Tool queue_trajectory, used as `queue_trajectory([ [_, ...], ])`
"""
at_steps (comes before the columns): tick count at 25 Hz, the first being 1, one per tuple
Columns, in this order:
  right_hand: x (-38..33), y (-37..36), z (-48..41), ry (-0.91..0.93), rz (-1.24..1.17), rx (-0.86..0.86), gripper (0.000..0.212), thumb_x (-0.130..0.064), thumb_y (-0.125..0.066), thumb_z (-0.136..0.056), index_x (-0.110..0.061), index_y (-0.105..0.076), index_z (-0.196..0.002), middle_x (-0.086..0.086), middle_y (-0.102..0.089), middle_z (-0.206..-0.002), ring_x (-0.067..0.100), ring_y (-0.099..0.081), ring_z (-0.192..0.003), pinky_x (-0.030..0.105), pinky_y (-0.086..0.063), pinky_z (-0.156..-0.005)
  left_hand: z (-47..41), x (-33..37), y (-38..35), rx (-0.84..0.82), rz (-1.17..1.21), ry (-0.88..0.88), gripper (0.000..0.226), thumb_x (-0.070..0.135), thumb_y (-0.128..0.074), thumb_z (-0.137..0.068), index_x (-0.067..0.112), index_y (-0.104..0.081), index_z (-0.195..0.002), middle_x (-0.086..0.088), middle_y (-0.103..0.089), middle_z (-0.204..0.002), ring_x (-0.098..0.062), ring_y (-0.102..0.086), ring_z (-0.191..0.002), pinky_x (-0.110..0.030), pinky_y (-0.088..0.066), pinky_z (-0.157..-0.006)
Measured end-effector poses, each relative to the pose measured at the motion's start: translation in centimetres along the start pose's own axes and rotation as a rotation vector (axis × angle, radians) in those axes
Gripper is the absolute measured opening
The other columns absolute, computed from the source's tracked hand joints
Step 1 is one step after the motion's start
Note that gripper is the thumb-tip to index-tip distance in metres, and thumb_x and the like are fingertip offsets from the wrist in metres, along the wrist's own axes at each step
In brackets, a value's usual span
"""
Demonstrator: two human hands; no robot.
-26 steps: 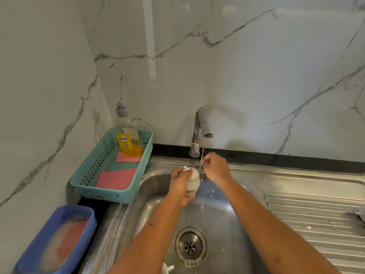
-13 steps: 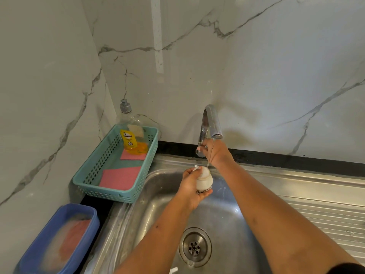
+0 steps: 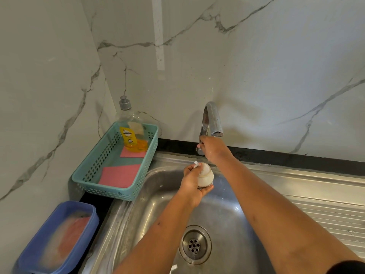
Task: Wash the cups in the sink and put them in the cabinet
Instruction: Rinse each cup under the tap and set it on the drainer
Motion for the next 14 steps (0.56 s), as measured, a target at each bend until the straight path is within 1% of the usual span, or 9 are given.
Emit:
queue_trajectory([
  [1,0.2,0.0,0.5,-0.053,-0.077,-0.022,0.031,-0.027,-0.043,-0.100,-0.005,-0.052,-0.120,0.014,-0.062,-0.113,0.028,-0.060,-0.104,0.028,-0.044,-0.081,0.0,0.0,0.0,-0.001,0.002,0.003,0.031,0.019,-0.061,-0.092,0.021,-0.050,-0.120,-0.015,-0.044,-0.132,-0.038,-0.049,-0.118,-0.047,-0.054,-0.081],
  [3,-0.3,0.0,0.8,-0.005,-0.074,-0.036,0.026,-0.023,-0.046,-0.099,-0.006,-0.053,-0.117,0.010,-0.064,-0.112,0.024,-0.061,-0.103,0.029,-0.047,-0.083,0.1,0.0,0.0,0.004,0.010,0.007,0.031,0.019,-0.061,-0.092,0.021,-0.050,-0.121,-0.015,-0.044,-0.132,-0.039,-0.049,-0.118,-0.047,-0.054,-0.081],
  [4,-0.5,0.2,0.8,0.062,-0.050,-0.012,0.023,-0.021,-0.046,-0.099,-0.006,-0.054,-0.114,0.007,-0.064,-0.108,0.022,-0.061,-0.100,0.026,-0.048,-0.080,0.1,0.0,0.0,0.006,0.016,0.010,0.031,0.019,-0.061,-0.092,0.021,-0.050,-0.121,-0.015,-0.044,-0.132,-0.039,-0.049,-0.118,-0.047,-0.054,-0.080],
  [5,-0.3,0.2,0.9,0.034,-0.114,-0.014,0.020,-0.021,-0.044,-0.099,-0.008,-0.055,-0.110,0.004,-0.063,-0.100,0.019,-0.059,-0.092,0.022,-0.047,-0.072,0.1,0.0,0.0,0.007,0.022,0.014,0.032,0.019,-0.061,-0.092,0.021,-0.050,-0.122,-0.015,-0.044,-0.132,-0.039,-0.049,-0.117,-0.047,-0.054,-0.080],
  [7,-0.3,1.0,1.4,0.021,-0.163,0.031,0.017,-0.024,-0.040,-0.100,-0.014,-0.054,-0.098,-0.001,-0.055,-0.087,0.015,-0.051,-0.081,0.016,-0.036,-0.059,0.1,-0.1,-0.1,0.006,0.026,0.016,0.033,0.019,-0.060,-0.092,0.021,-0.049,-0.124,-0.016,-0.044,-0.133,-0.039,-0.050,-0.117,-0.047,-0.055,-0.079],
  [8,-0.2,0.8,1.0,0.053,-0.081,0.022,0.016,-0.025,-0.041,-0.099,-0.015,-0.054,-0.100,0.000,-0.057,-0.091,0.016,-0.053,-0.082,0.015,-0.036,-0.062,0.0,-0.1,-0.1,0.005,0.026,0.016,0.034,0.019,-0.060,-0.093,0.021,-0.049,-0.125,-0.016,-0.044,-0.133,-0.039,-0.050,-0.117,-0.046,-0.055,-0.079],
  [11,0.4,0.2,1.1,-0.059,-0.197,-0.037,0.027,-0.022,-0.049,-0.098,-0.008,-0.053,-0.121,0.009,-0.061,-0.113,0.022,-0.059,-0.101,0.022,-0.037,-0.077,0.0,-0.2,-0.2,0.010,0.024,0.023,0.035,0.020,-0.060,-0.092,0.021,-0.049,-0.125,-0.016,-0.044,-0.133,-0.039,-0.050,-0.117,-0.045,-0.055,-0.075],
  [13,0.1,0.5,0.8,-0.004,-0.200,-0.014,0.030,-0.021,-0.051,-0.097,-0.006,-0.051,-0.123,0.011,-0.061,-0.111,0.024,-0.060,-0.101,0.023,-0.037,-0.077,-0.1,-0.3,-0.2,0.021,0.025,0.028,0.036,0.021,-0.061,-0.092,0.021,-0.049,-0.125,-0.016,-0.045,-0.133,-0.039,-0.050,-0.117,-0.044,-0.055,-0.072],
  [14,-0.3,0.7,0.4,0.054,-0.108,-0.002,0.031,-0.022,-0.050,-0.097,-0.006,-0.050,-0.123,0.012,-0.060,-0.107,0.025,-0.060,-0.098,0.023,-0.038,-0.076,-0.1,-0.4,-0.3,0.024,0.027,0.030,0.036,0.021,-0.062,-0.091,0.021,-0.050,-0.125,-0.016,-0.045,-0.132,-0.038,-0.050,-0.117,-0.044,-0.055,-0.072],
])
Point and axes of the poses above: each hand's wrist, its own z-axis away from the middle knuckle, its own y-axis out of the back of the hand, x = y × z, the point moved 10 cm from there along -z, towards the middle knuckle
